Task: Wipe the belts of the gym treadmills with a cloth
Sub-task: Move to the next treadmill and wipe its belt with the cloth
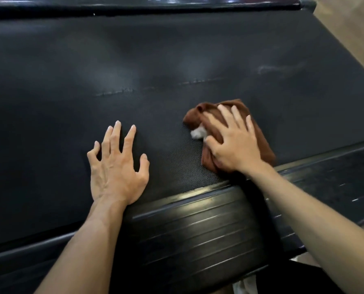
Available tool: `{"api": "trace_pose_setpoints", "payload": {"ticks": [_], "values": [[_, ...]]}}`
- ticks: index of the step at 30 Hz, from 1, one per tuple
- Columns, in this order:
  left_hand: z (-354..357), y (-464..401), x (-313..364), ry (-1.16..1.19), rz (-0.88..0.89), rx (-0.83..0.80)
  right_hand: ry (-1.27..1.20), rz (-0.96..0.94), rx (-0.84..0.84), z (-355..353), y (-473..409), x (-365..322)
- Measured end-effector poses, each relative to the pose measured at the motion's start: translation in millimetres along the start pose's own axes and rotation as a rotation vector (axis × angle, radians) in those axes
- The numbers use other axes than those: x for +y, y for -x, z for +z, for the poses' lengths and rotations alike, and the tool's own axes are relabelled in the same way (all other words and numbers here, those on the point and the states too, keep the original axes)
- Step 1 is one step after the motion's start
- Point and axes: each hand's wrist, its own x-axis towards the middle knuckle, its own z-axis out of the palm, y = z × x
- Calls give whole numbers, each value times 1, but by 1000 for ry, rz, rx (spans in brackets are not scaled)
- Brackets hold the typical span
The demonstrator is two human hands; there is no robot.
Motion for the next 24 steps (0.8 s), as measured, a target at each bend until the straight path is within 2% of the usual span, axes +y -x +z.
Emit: {"api": "trace_pose_setpoints", "payload": {"ticks": [3, 5, 8, 12, 14, 17, 20, 22, 24], "values": [[1, 0, -1, 4, 4, -10, -47, 208, 5, -5, -50, 7], [-1, 1, -1, 13, 1, -19, -78, 247, -3, -7, -79, -6], [-4, 0, 1, 8, 1, -28, -71, 116, -20, -2, -77, -48], [-12, 6, -1, 84, 42, -35, -36, -132, -25, 6, -2, -86], [-21, 11, -13, 150, 49, -2, -11, -121, -31, 7, 22, -75], [-34, 28, -45, 162, -3, 43, -17, 47, -64, 3, 11, -64], [-44, 44, -82, 165, -92, 35, -76, 187, -88, 1, -27, -103], [-48, 56, -96, 179, -142, 28, -64, 142, -87, 7, -39, -143], [-51, 65, -106, 167, -173, 20, -69, -7, -94, 12, -34, -186]]}}
